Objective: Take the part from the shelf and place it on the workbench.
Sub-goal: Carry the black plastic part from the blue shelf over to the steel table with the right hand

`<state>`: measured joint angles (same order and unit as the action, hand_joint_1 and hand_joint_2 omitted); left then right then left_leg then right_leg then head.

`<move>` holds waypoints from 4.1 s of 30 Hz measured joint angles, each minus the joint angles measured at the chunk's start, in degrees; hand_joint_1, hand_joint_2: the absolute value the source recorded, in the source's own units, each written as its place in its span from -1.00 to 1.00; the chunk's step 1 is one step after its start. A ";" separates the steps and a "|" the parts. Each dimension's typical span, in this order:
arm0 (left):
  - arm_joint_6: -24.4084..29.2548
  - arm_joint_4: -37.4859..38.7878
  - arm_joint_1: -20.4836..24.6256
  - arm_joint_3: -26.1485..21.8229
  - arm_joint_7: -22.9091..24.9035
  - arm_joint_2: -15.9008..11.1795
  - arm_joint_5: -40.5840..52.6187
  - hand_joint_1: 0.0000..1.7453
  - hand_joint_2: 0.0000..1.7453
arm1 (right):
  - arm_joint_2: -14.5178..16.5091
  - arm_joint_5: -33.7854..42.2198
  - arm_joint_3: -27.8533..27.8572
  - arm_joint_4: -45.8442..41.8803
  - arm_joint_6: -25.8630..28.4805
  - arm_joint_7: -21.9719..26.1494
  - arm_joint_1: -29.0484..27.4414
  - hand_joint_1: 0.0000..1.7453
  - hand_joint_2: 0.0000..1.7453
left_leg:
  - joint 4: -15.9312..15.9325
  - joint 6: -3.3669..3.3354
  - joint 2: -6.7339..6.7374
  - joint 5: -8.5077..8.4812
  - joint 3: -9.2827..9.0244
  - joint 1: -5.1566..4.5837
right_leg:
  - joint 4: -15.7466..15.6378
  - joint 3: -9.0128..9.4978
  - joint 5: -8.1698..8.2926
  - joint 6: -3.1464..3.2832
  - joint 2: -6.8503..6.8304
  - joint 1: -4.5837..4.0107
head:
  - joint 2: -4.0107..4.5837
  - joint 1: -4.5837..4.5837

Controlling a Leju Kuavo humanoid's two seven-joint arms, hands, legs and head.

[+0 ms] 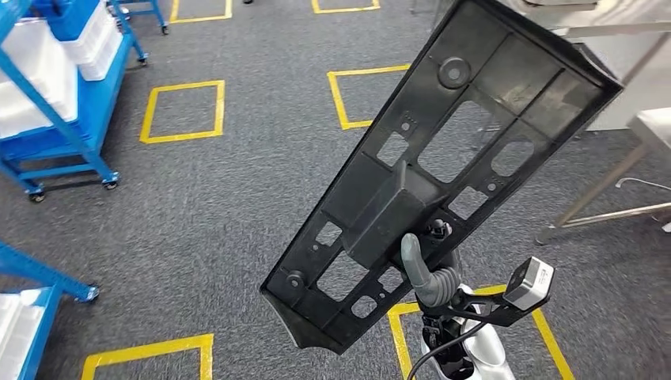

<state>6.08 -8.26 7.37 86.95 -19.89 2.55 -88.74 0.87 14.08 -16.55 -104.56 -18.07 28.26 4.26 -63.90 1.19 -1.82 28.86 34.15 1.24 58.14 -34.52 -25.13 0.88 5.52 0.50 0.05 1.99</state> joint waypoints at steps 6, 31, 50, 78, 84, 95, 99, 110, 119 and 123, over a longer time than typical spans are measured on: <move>-0.02 0.03 0.21 0.00 0.41 -0.13 0.00 -1.00 1.00 | 0.07 -0.62 0.77 -1.57 0.59 -0.96 -0.31 0.70 1.00 | 5.90 -1.80 -0.92 -1.68 -2.32 -0.12 | 1.19 -1.46 -0.34 -2.22 1.26 0.44 | 0.00 -0.01; -0.09 0.04 -0.12 0.02 0.63 -0.05 -0.17 -1.00 1.00 | 0.09 -2.98 2.81 -2.86 0.84 0.71 -2.32 0.70 1.00 | 1.74 -0.51 -1.01 -0.46 -0.78 -0.31 | 0.14 0.00 -0.13 0.32 0.31 -0.48 | 0.01 0.00; 0.19 0.07 0.11 0.04 0.72 0.01 -0.33 -1.00 1.00 | 0.09 -2.71 4.00 -1.74 0.27 0.09 0.25 0.70 1.00 | 6.33 -1.18 8.39 -0.48 -3.72 -1.24 | 0.17 -0.42 -0.38 -1.15 -8.18 -0.64 | 0.00 0.00; 0.83 0.10 -0.23 -1.38 1.39 0.09 -0.33 -1.00 1.00 | 0.20 -1.13 4.57 1.48 -1.44 0.63 2.74 0.70 1.00 | 5.98 -2.13 7.08 -0.97 -2.91 -0.91 | 1.71 -1.16 -0.25 -2.31 -9.42 -0.24 | 0.00 0.00; 0.79 0.10 0.14 -1.38 1.19 0.13 -0.34 -1.00 1.00 | 0.15 -2.59 5.13 0.74 -0.66 0.30 2.56 0.70 1.00 | 3.70 -0.27 6.43 1.52 -3.04 -0.73 | -0.46 -0.14 0.10 -0.29 -7.06 -0.31 | 0.00 0.00; 0.75 0.13 -0.28 -1.38 0.86 0.05 -0.35 -1.00 1.00 | -0.46 -4.04 5.47 1.12 -0.56 0.23 3.34 0.70 1.00 | 5.39 -1.30 -2.47 -1.83 -1.56 -0.56 | 0.10 -0.25 0.02 -0.81 1.73 -0.07 | 0.00 0.00; 0.76 0.15 0.05 -1.42 0.75 0.18 -0.35 -1.00 1.00 | -1.03 -4.77 5.76 1.24 -0.26 0.21 3.79 0.70 1.00 | 6.58 -2.49 -0.02 -2.45 -2.21 -0.39 | 1.87 -1.46 -1.08 -2.21 0.41 -0.01 | 0.00 -0.01; 0.15 0.17 -0.23 -1.60 0.63 0.27 -0.35 -1.00 1.00 | -3.94 -29.87 6.49 1.70 17.56 -1.38 7.70 0.70 1.00 | 6.46 -1.48 7.44 -0.96 -3.29 -0.99 | 0.23 -0.62 0.37 -2.75 -10.67 0.27 | 0.01 0.01; -0.28 0.17 -0.51 -1.57 0.29 0.25 -0.35 -1.00 1.00 | -14.57 -57.11 9.90 6.23 29.44 -7.11 18.04 0.70 1.00 | -10.52 -0.11 2.49 6.45 4.93 -0.47 | -0.44 -0.29 0.35 -0.39 -6.72 0.18 | 0.00 0.03; -0.28 0.18 -0.54 -1.55 0.29 0.21 -0.35 -1.00 1.00 | -20.53 -66.42 10.82 10.63 30.59 -8.61 23.08 0.70 1.00 | 0.00 -1.05 2.33 -1.19 1.71 -0.60 | 0.01 -0.07 -0.04 -0.93 -5.52 0.06 | 0.01 0.03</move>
<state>5.79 -8.08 6.83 85.40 -19.60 2.77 -89.09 -19.66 -52.34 -5.73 -93.93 12.52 19.64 27.33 -63.90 0.15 0.52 27.67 35.86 0.64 58.15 -34.59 -25.17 -0.04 0.00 0.56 0.07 2.02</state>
